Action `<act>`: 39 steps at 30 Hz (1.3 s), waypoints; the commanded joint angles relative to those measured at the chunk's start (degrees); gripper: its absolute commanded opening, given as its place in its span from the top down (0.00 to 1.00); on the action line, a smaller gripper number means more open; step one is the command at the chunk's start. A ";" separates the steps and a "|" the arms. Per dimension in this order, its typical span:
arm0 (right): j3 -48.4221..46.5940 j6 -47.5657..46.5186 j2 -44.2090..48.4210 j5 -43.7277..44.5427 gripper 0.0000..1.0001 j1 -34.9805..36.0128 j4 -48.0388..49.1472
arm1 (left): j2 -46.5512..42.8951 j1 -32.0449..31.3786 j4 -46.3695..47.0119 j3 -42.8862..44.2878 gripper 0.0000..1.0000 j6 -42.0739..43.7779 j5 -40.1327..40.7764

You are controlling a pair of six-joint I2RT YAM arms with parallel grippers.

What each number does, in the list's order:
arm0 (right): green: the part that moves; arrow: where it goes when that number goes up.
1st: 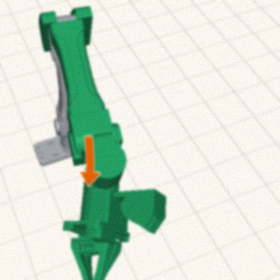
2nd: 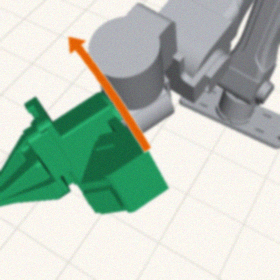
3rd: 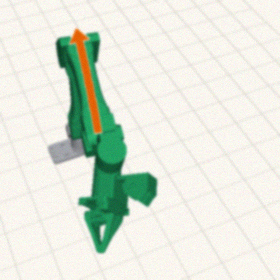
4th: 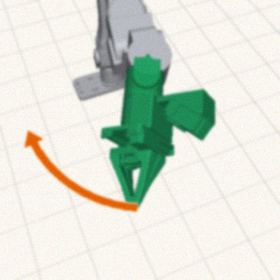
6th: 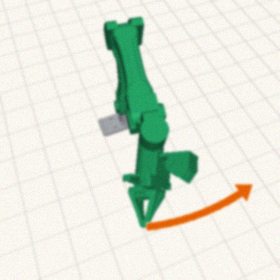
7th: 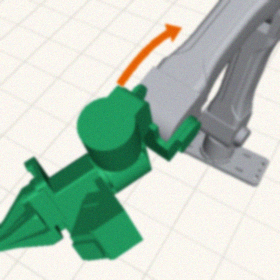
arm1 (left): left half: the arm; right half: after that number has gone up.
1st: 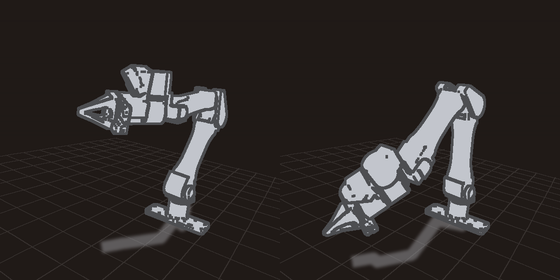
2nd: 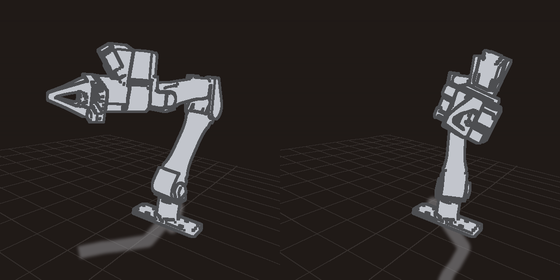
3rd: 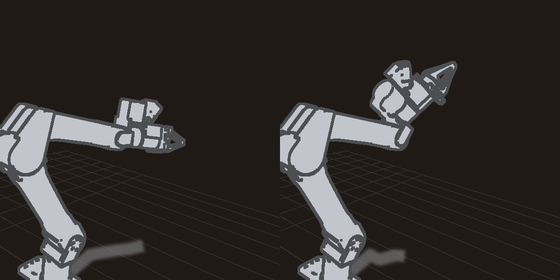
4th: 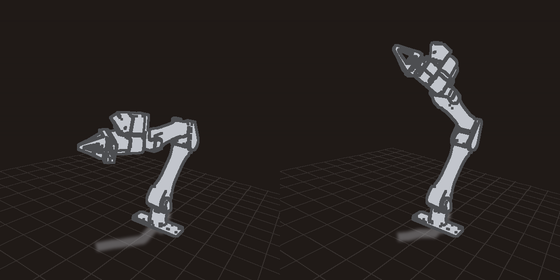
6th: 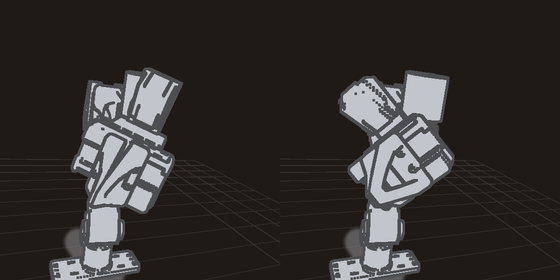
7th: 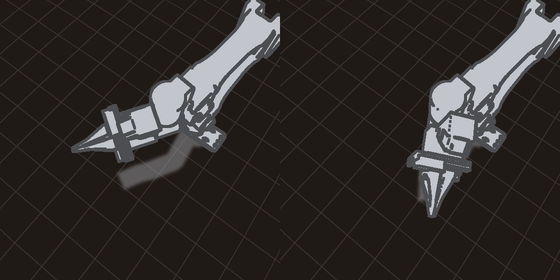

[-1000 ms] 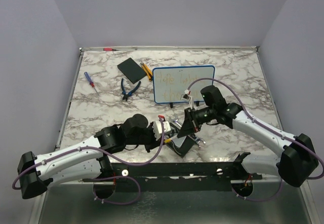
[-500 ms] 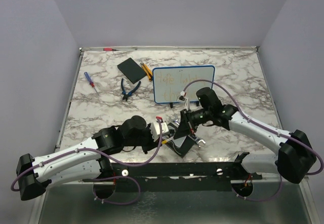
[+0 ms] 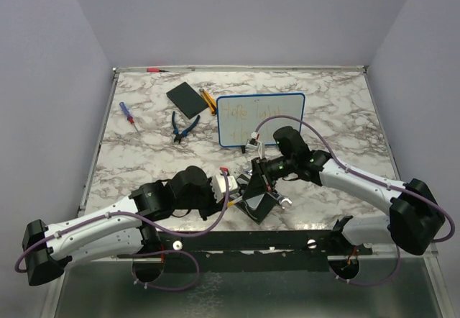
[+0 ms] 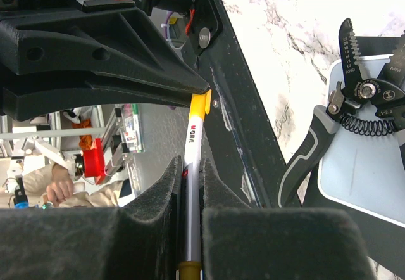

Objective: Write a sentence on the whiteboard
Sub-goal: Close the whiteboard marker at the center of the board.

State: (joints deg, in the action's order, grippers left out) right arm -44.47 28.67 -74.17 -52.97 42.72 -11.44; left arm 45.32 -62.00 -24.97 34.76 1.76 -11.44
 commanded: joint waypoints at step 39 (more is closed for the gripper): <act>-6.89 -2.75 12.69 27.93 1.00 5.97 -16.35 | -2.02 1.33 11.10 2.87 0.65 0.41 8.05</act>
State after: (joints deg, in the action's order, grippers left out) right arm -50.52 25.89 -63.96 -31.14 48.03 -24.93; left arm 45.08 -61.08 -18.52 35.20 2.59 -7.57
